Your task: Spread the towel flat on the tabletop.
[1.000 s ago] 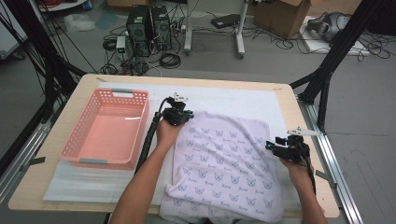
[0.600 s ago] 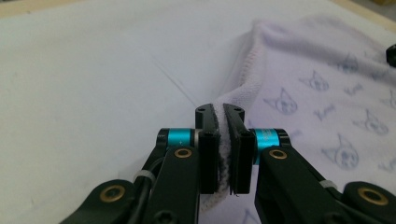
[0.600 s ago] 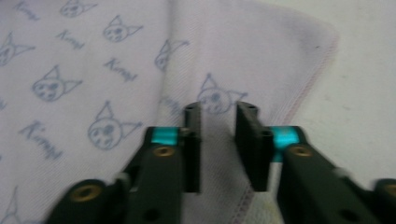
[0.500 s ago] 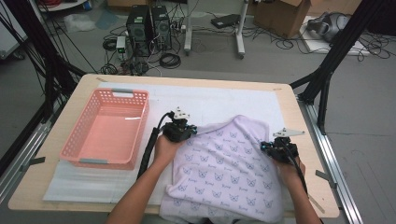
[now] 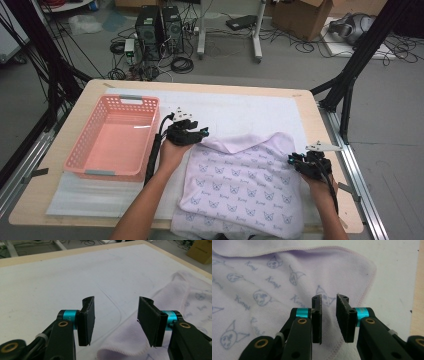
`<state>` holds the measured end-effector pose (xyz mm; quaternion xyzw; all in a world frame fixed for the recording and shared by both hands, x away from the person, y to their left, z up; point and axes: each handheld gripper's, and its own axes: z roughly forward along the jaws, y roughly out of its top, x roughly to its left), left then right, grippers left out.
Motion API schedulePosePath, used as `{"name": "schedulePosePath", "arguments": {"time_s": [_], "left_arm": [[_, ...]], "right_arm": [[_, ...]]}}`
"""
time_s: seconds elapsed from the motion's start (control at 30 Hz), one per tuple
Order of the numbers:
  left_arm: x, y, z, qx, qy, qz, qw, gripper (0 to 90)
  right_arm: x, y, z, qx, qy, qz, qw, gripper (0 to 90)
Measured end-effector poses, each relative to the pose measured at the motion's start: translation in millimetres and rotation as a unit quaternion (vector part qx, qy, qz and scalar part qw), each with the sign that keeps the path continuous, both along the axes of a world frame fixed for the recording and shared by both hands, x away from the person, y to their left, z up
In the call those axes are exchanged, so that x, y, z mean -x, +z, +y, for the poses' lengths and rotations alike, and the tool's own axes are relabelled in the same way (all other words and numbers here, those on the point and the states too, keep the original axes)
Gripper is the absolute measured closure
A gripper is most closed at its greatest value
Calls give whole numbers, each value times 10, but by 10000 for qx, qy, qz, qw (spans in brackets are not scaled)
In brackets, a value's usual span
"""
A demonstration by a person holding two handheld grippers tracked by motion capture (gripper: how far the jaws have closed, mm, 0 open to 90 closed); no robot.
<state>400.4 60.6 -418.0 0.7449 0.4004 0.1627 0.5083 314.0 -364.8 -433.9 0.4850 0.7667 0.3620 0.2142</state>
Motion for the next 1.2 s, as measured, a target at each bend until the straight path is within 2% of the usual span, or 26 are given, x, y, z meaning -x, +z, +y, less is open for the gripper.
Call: {"name": "schedulePosePath", "arguments": {"time_s": [0.1,0.13,0.27,0.33,0.5,0.53,0.57,0.6,0.67,0.73,0.77,0.8,0.87,0.93,0.97,1.0,1.1,1.2], "left_arm": [[-14,-93,-60,-115,-342,383,9986,496],[-3,-108,-94,-89,-494,429,9978,496],[63,-66,-207,54,-836,164,9963,492],[82,-64,-238,42,-953,136,9954,495],[77,-158,-327,-412,-1049,318,9931,513],[77,-179,-352,-576,-1003,327,9927,589],[71,-189,-365,-711,-908,331,9928,715],[68,-194,-371,-744,-814,320,9934,817],[11,-186,-323,-701,-412,229,9964,847],[-68,-151,-239,-495,-43,255,9984,852],[-135,-117,-166,-323,252,249,9989,852],[-194,-90,-106,-211,503,221,9983,852],[-318,-39,-8,-183,873,244,9957,852],[-461,21,70,-320,1159,263,9924,852],[-519,37,93,-307,1251,269,9913,851],[-574,45,105,-328,1252,376,9909,850],[-611,10,84,-355,1150,488,9915,821],[-605,-13,78,-321,1104,631,9914,650]], "right_arm": [[-2,9,30,-51,48,-46,10000,730],[-1,13,37,-63,65,-75,9999,728],[-4,11,47,-83,94,-81,9999,726],[-1,15,45,-120,94,-84,9998,726],[-8,11,48,-124,133,-80,9998,722],[-13,11,52,-124,136,-84,9998,722],[-18,12,57,-135,143,-86,9998,722],[-22,14,65,-140,143,-91,9998,723],[-36,16,72,-131,152,-112,9997,723],[-57,25,72,-155,132,-118,9997,721],[-70,29,71,-156,111,-119,9997,719],[-92,37,69,-169,110,-136,9997,715],[-123,51,75,-179,93,-137,9997,704],[-167,65,94,-177,87,-180,9996,694],[-188,71,102,-205,79,-191,9996,684],[-212,75,109,-202,66,-192,9996,673],[-267,87,122,-259,-20,-275,9993,659],[-364,101,117,-298,-90,-264,9992,634]]}}
